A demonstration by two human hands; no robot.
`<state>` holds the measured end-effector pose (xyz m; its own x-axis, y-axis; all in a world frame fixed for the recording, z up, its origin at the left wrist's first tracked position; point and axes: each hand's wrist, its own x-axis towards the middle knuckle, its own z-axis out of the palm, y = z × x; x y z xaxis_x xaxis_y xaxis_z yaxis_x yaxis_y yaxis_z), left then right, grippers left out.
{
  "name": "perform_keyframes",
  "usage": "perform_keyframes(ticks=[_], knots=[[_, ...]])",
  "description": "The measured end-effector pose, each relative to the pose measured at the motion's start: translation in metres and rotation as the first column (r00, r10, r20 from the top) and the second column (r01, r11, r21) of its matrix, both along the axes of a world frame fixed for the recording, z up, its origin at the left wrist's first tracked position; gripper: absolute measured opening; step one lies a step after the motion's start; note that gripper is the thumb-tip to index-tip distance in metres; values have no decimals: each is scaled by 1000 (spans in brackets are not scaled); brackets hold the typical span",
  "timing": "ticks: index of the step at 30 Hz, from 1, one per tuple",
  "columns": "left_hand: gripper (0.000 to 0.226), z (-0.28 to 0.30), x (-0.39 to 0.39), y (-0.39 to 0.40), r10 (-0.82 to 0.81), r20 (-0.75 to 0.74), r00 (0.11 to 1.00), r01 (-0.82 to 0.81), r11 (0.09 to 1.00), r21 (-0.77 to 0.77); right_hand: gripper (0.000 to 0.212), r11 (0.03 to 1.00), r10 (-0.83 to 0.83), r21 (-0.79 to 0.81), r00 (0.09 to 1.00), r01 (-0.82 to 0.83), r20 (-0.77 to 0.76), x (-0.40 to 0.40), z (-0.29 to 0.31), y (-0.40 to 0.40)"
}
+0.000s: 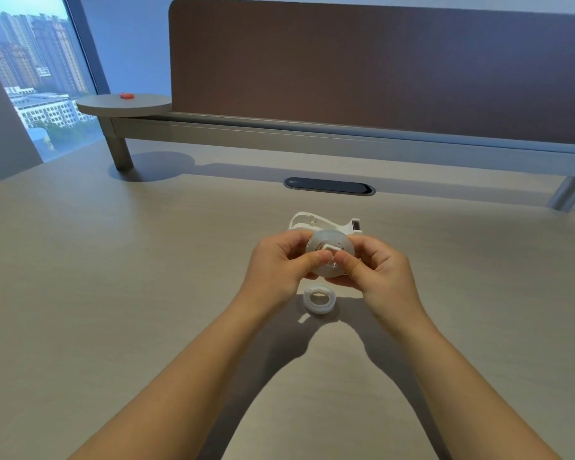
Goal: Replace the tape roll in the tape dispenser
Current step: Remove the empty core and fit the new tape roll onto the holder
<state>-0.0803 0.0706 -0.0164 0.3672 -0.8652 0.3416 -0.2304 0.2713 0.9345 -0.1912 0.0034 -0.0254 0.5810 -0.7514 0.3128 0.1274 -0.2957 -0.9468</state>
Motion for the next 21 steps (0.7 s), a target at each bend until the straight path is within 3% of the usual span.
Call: perform_keyframes(ticks=[5, 9, 13, 17, 21], knots=[[22, 3, 3, 1, -60, -86, 994, 66, 995, 70, 12, 963, 46, 262, 998, -56, 46, -1, -1, -3], [40, 6, 8, 4, -115, -34, 993, 118, 987, 111, 7, 918, 34, 392, 997, -60, 72, -4, 2, -3], [48, 11, 12, 6, -134, 187, 973, 105, 982, 158, 15, 853, 78, 512, 994, -105, 75, -7, 6, -3], [39, 9, 15, 7, -19, 415, 909, -13, 997, 75, 20, 799, 104, 589, 993, -117, 57, -9, 9, -3], [20, 6, 18, 4, 68, 491, 868, -98, 995, 35, 32, 867, 66, 497, 997, -34, -47, -5, 4, -5]])
